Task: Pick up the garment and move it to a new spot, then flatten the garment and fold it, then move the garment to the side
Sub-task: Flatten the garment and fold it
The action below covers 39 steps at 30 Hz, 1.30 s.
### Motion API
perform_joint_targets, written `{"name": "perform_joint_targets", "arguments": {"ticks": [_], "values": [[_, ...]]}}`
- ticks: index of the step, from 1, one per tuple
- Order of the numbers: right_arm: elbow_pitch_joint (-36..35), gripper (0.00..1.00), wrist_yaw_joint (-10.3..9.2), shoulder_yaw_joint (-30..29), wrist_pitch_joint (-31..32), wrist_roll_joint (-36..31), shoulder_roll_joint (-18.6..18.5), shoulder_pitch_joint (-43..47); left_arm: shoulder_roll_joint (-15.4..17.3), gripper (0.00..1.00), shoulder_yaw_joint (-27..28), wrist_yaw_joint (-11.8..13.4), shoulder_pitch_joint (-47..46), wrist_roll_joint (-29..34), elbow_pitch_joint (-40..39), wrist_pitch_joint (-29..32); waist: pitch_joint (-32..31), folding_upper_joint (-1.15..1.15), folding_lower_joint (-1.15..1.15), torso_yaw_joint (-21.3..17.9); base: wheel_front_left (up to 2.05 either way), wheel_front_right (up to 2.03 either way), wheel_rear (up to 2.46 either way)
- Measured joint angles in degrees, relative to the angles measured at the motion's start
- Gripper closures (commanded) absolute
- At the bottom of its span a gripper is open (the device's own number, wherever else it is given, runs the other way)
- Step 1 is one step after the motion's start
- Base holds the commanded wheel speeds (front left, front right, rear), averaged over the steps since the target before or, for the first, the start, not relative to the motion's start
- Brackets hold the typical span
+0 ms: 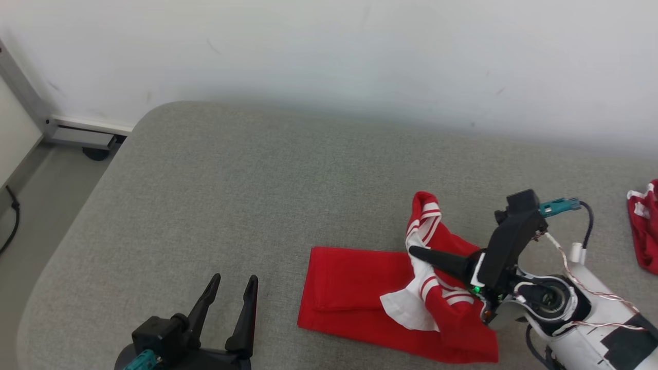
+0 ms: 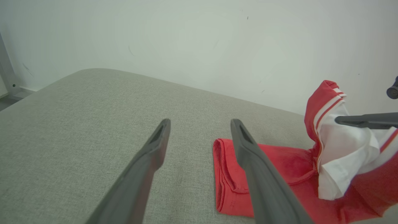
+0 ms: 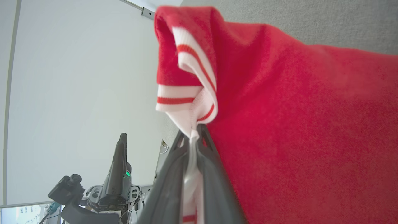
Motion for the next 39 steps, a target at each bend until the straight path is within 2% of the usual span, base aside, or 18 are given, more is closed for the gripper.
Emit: {"name": "perform_joint_targets", "arguments": {"ticks": [7,17,22,23,25,34,37,39], "values": [[3.2,1.0,-1.89,1.9,-2.0,-2.0,3.7,-1.3,-1.4,0.0,-0.5,-0.5,-0.5,0.0,0.6,0.0,1.4,0.0,0.0,1.8,0.0,0.0,0.0],[8.3,1.0,-2.22,2.9,-4.2,-2.8,7.9,-3.7,-2.6,0.0,-1.1,-1.0,-2.4,0.0,2.5,0.0,2.6,0.0,0.0,3.7,0.0,0.0,0.0],[10.9,1.0,-2.47,4.5,-4.4,-4.3,7.9,-4.3,-2.9,0.0,-1.1,-1.0,-2.5,0.0,3.4,0.0,2.5,0.0,0.0,4.1,0.0,0.0,0.0],[11.1,0.89,-2.47,4.7,-4.4,-4.8,7.8,-4.5,-2.9,0.0,-1.1,-1.0,-2.5,0.0,3.4,0.0,2.4,0.0,0.0,4.1,0.0,0.0,0.0],[11.8,0.0,-2.47,5.0,-4.5,-5.6,7.9,-4.6,-2.9,0.0,-1.1,-1.0,-2.5,0.0,3.6,0.0,2.4,0.0,0.0,4.1,0.0,0.0,0.0],[13.0,0.0,-1.93,2.4,-6.8,-5.3,7.5,-4.7,-2.9,0.0,-0.6,-1.0,-2.4,0.0,4.4,-0.1,2.0,0.0,-0.01,3.3,0.0,0.0,0.0],[11.9,0.0,-1.0,1.7,-8.5,-5.7,5.6,-4.5,-2.8,0.0,-0.3,-1.0,-2.4,0.0,4.6,-0.1,1.6,0.0,-0.01,3.0,0.0,0.0,0.0],[11.0,0.0,-0.53,2.7,-9.7,-8.3,3.4,-4.1,-2.5,0.0,0.2,-1.0,-2.2,0.0,4.6,-0.1,1.4,0.0,-0.01,2.6,0.0,0.0,0.0]]}}
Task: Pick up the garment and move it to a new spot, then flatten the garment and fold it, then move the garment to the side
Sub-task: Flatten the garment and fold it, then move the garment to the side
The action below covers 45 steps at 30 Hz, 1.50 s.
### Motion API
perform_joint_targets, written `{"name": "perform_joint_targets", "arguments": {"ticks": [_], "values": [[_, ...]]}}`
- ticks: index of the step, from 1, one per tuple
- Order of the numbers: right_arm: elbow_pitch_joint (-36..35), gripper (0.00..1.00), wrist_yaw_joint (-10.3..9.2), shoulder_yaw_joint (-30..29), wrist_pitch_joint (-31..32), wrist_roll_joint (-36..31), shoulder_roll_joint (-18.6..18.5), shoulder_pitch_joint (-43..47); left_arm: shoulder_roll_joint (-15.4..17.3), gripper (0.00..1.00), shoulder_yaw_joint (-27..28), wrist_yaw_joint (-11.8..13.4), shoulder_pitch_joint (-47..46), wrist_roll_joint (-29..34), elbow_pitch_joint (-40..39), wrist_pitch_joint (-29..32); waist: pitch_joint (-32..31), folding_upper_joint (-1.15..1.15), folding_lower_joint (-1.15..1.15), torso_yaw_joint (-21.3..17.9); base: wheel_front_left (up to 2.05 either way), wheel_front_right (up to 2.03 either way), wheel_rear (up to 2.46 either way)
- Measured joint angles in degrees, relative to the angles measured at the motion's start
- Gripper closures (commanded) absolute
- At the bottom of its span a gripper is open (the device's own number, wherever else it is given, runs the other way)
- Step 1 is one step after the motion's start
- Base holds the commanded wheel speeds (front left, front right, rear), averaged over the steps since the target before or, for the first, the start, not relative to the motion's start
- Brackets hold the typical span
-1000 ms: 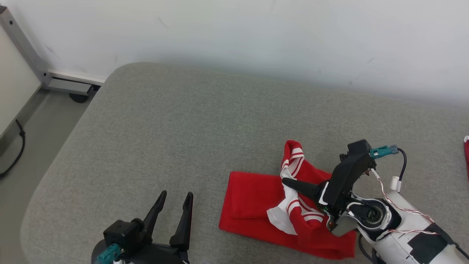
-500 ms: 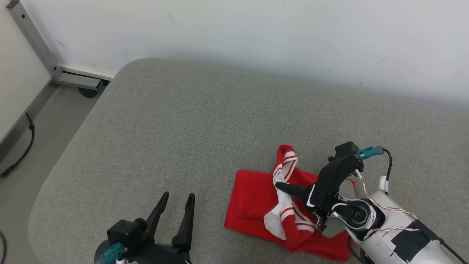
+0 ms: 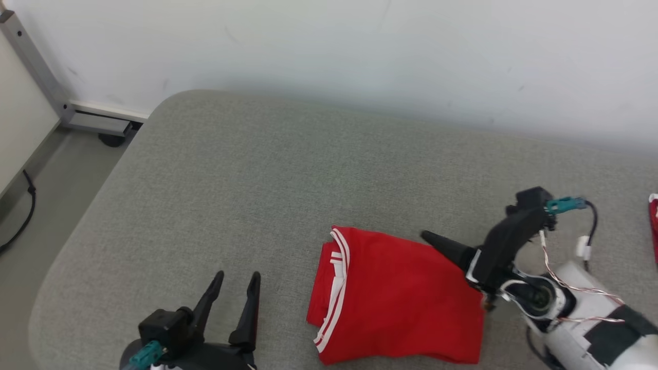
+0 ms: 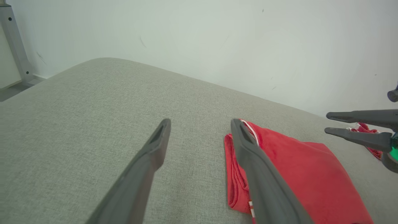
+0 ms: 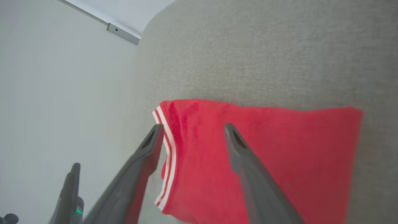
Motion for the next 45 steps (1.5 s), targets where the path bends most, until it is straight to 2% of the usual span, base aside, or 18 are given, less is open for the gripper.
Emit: {"name": "perform_joint_targets", "arguments": {"ticks": [3,5,8,14,19,27,36,37,38,45], "values": [[-0.6,0.0,0.16,2.5,-1.4,-6.1,-4.7,0.6,1.1,0.0,0.3,0.0,0.2,0.4,-0.5,0.0,-0.4,0.0,0.0,-0.8,0.0,0.0,0.0],[-0.8,0.0,0.15,2.8,-2.3,-7.3,-6.7,1.5,1.7,0.0,0.2,0.3,0.6,2.7,-1.0,0.0,-0.7,0.0,0.0,-1.4,0.0,0.0,0.0],[-2.2,0.0,0.08,4.6,-2.4,-9.8,-8.1,2.7,3.0,0.0,-0.4,0.7,1.5,5.6,-1.2,-0.1,-1.2,0.0,0.0,-2.5,0.0,0.0,0.0],[-3.4,0.0,-0.76,6.3,-2.1,-11.0,-9.9,5.9,2.9,0.0,-0.2,1.6,2.1,7.6,-2.4,-0.1,-2.1,0.0,0.0,-4.0,0.0,0.0,0.0],[-3.7,0.0,-1.45,7.2,-0.8,-11.0,-9.5,7.0,2.8,0.0,0.1,1.6,2.1,9.6,-2.7,-0.1,-2.0,0.0,0.0,-3.7,0.0,0.0,0.0],[0.4,0.0,-2.89,6.9,0.7,-9.9,-6.1,6.6,2.2,0.0,0.8,2.0,2.1,10.2,-2.7,-0.1,-1.2,0.0,0.01,-2.2,0.0,0.0,0.0],[4.5,0.0,-3.13,8.7,2.8,-11.3,-5.1,5.0,1.3,0.0,2.2,2.0,2.1,10.6,-2.7,-0.1,-0.5,0.0,0.01,-1.4,0.0,0.0,0.0],[4.7,0.52,-3.14,8.6,2.7,-11.3,-4.9,4.8,1.2,0.0,2.4,2.0,2.1,10.6,-2.7,-0.1,-0.4,0.0,0.01,-1.4,0.0,0.0,0.0],[4.7,1.0,-3.14,8.6,2.7,-11.3,-4.9,4.8,1.2,0.0,2.4,2.0,2.1,10.6,-2.7,-0.1,-0.4,0.0,0.01,-1.4,0.0,0.0,0.0],[5.9,1.0,-3.37,8.0,2.3,-11.6,-4.3,3.0,1.0,0.0,3.8,2.1,2.4,10.5,-2.6,-0.1,-0.2,0.0,0.01,-2.0,0.0,0.0,0.0]]}}
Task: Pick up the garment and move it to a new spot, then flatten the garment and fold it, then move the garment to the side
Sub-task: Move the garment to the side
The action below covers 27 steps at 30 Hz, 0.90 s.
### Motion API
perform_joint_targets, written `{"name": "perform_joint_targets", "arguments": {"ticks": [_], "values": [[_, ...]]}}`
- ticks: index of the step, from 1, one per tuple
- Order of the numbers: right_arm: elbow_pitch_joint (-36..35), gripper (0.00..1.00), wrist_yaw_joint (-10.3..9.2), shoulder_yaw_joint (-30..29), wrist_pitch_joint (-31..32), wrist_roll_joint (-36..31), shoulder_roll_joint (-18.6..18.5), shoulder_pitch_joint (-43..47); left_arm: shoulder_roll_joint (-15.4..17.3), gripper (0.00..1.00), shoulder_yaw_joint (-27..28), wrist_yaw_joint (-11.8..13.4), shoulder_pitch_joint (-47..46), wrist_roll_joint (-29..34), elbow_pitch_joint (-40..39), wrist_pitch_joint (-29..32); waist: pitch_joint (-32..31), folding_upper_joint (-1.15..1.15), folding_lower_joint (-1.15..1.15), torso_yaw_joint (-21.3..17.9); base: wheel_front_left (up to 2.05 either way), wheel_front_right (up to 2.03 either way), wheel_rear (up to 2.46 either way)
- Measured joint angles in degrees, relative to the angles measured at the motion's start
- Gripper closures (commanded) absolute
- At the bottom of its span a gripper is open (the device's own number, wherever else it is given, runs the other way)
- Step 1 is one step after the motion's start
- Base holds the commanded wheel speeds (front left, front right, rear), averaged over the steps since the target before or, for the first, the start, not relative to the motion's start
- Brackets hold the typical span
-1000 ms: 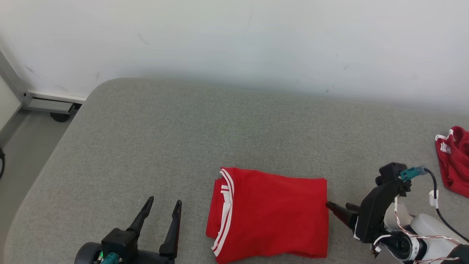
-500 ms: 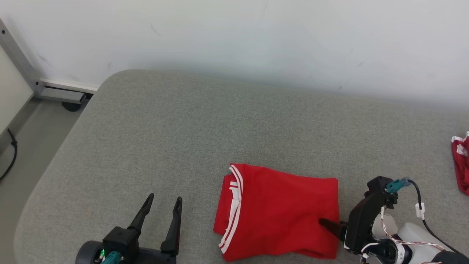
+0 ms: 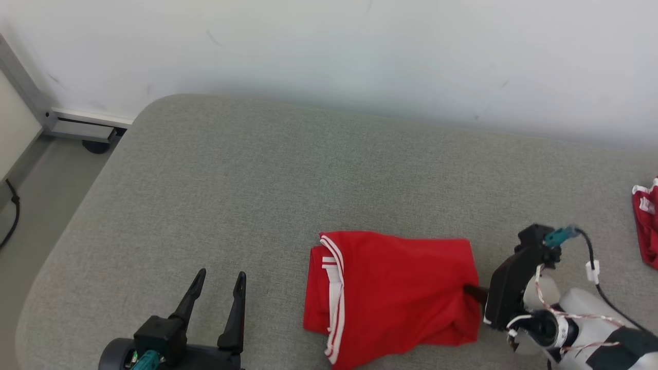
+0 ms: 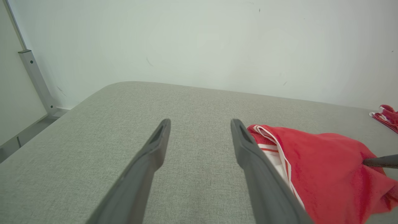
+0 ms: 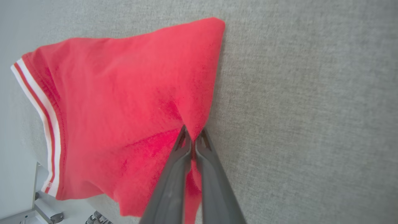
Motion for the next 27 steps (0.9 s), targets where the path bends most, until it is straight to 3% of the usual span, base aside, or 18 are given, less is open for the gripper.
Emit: {"name": "perform_joint_targets", "arguments": {"ticks": [27], "values": [[3.0,1.0,0.58,-4.1,4.5,-5.9,-14.6,-23.5,0.0,0.0,4.0,0.0,0.1,-1.1,-4.6,-0.2,5.8,0.0,0.0,-4.5,0.0,0.0,0.0]]}}
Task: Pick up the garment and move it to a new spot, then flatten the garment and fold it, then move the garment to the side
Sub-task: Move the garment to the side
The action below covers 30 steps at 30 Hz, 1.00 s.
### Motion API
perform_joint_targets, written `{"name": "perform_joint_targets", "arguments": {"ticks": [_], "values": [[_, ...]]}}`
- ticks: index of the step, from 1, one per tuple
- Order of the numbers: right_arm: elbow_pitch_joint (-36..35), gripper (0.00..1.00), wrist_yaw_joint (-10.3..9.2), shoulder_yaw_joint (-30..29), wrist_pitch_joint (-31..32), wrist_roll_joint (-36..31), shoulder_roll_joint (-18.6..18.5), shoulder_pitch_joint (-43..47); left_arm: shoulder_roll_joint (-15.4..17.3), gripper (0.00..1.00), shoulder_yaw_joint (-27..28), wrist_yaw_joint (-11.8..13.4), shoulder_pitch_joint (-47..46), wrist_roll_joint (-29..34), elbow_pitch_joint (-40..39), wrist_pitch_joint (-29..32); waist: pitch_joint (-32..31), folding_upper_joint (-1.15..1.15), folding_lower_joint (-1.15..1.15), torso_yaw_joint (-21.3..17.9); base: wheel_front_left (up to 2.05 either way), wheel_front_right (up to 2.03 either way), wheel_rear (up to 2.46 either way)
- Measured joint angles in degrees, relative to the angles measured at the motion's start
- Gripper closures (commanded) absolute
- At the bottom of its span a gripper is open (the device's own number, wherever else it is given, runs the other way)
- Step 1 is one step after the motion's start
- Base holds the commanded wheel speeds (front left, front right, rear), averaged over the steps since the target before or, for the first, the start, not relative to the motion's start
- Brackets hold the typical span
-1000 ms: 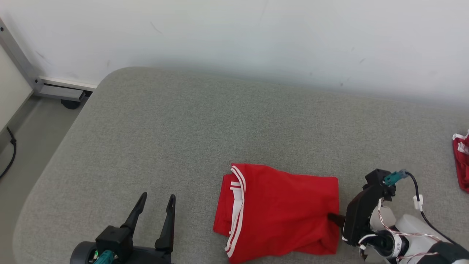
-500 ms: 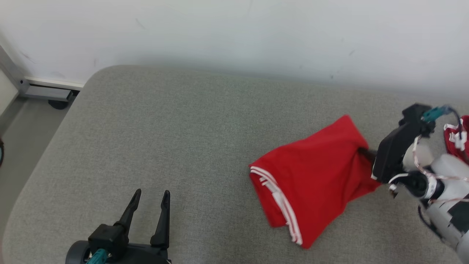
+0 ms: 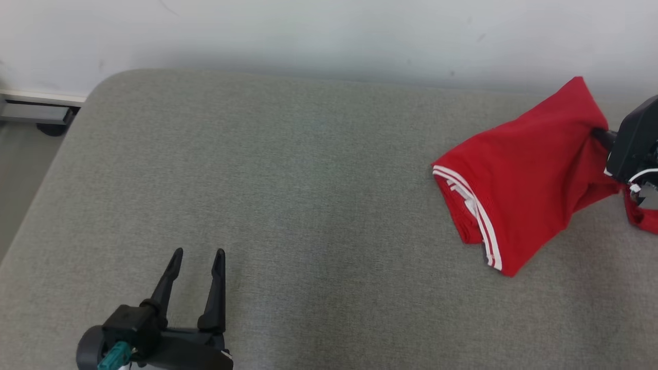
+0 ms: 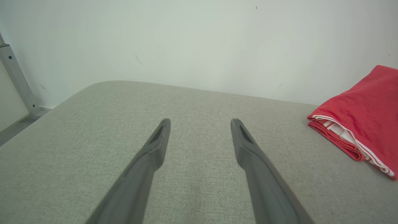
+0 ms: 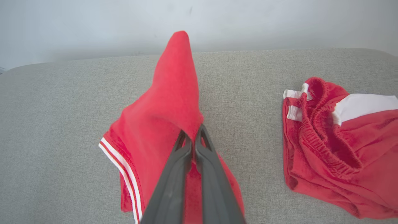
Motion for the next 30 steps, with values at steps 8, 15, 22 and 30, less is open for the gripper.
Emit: {"name": "perform_joint_targets", "arguments": {"ticks": [8,15,22,30], "values": [[0.4,1.0,0.07,-1.7,0.1,-0.2,-2.7,-4.2,1.4,0.0,1.2,0.0,-1.2,0.0,-1.8,0.0,2.8,0.0,0.0,-3.2,0.0,0.0,0.0],[2.3,1.0,0.43,-2.5,0.1,-0.8,-5.0,-5.8,1.7,0.0,1.2,-0.1,-2.6,0.0,-2.5,0.0,5.4,0.0,0.0,-5.4,0.0,0.0,0.0],[4.2,1.0,0.77,-2.9,-0.1,-2.8,-8.2,-8.3,2.0,0.0,1.2,-0.5,-3.7,0.1,-3.8,0.0,7.6,0.0,0.0,-5.9,0.0,0.0,0.0],[7.3,1.0,0.94,-3.0,-1.1,-4.4,-9.8,-10.4,2.3,0.0,1.3,-0.6,-4.0,0.3,-4.1,0.1,9.5,0.0,0.0,-5.7,0.0,0.0,0.0]]}}
